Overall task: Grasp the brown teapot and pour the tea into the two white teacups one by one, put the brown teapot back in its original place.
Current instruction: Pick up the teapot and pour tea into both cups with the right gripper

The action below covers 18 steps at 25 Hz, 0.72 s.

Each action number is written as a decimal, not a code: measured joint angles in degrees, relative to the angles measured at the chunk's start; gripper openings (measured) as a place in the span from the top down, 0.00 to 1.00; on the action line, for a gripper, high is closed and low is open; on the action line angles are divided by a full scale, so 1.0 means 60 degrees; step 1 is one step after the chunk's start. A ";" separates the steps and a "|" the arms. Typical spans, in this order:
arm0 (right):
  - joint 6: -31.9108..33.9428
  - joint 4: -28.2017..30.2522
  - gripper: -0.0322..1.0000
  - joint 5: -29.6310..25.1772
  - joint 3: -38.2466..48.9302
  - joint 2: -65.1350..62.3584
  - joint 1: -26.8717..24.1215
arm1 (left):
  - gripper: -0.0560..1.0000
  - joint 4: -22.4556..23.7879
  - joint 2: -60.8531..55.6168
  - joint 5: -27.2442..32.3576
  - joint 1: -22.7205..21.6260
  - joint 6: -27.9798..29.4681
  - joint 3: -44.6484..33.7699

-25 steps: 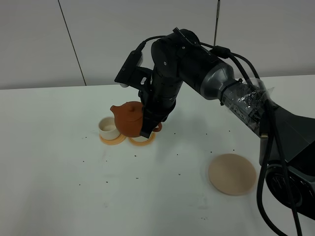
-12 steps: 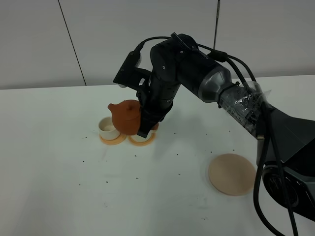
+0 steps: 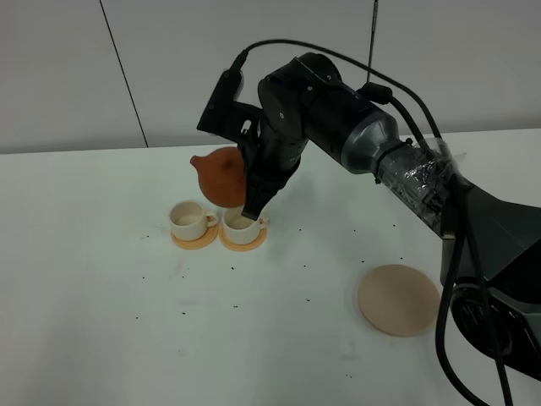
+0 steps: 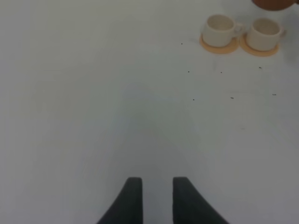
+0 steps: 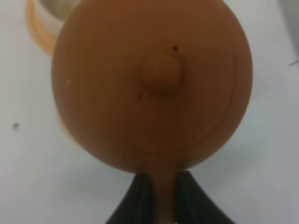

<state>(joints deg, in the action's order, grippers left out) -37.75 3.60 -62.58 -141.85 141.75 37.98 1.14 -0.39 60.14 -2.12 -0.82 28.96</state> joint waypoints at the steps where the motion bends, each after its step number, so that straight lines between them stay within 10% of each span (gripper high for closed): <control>1: -0.0040 0.0072 0.88 -0.0024 -0.0101 0.0000 0.0000 | 0.73 0.0000 0.0000 0.0000 0.0000 0.0000 0.0000; 18: -0.1052 0.0793 0.88 -0.0113 -0.0294 0.0201 0.0308 | 0.73 0.0004 0.0000 0.0000 0.0000 0.0000 0.0000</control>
<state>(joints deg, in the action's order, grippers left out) -44.06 8.36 -63.26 -143.62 142.95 39.83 1.16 -0.39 60.14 -2.12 -0.82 28.96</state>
